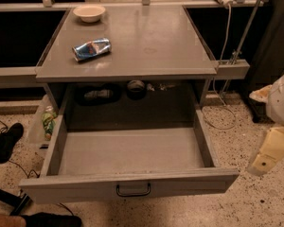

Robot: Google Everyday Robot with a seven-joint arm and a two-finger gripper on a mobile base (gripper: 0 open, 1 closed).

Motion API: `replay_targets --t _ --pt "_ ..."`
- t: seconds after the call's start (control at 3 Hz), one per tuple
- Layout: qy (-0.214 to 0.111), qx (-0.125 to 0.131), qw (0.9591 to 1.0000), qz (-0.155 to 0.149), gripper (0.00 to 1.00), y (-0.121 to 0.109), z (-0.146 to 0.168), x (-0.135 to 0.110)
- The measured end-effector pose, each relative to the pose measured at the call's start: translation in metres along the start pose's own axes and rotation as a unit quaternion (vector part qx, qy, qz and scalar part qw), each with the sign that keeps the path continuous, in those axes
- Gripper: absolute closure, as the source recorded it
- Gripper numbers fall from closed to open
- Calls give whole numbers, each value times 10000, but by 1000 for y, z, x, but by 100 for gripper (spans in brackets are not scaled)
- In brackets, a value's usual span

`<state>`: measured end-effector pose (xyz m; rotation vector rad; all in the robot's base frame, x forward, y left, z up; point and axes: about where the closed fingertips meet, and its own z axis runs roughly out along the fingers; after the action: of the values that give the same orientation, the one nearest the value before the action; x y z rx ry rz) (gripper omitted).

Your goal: Close top drawer

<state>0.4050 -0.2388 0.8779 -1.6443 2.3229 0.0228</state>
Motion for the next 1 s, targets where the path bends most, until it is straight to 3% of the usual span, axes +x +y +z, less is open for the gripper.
replay_targets --t 0.33,0.67,1.0 --pt "0 0 10000 -1 0 0 0 0" --pt "-37 -107 9998 -140 0 18 11 -5" --pt "-230 -383 9985 -307 0 46 36 -14"
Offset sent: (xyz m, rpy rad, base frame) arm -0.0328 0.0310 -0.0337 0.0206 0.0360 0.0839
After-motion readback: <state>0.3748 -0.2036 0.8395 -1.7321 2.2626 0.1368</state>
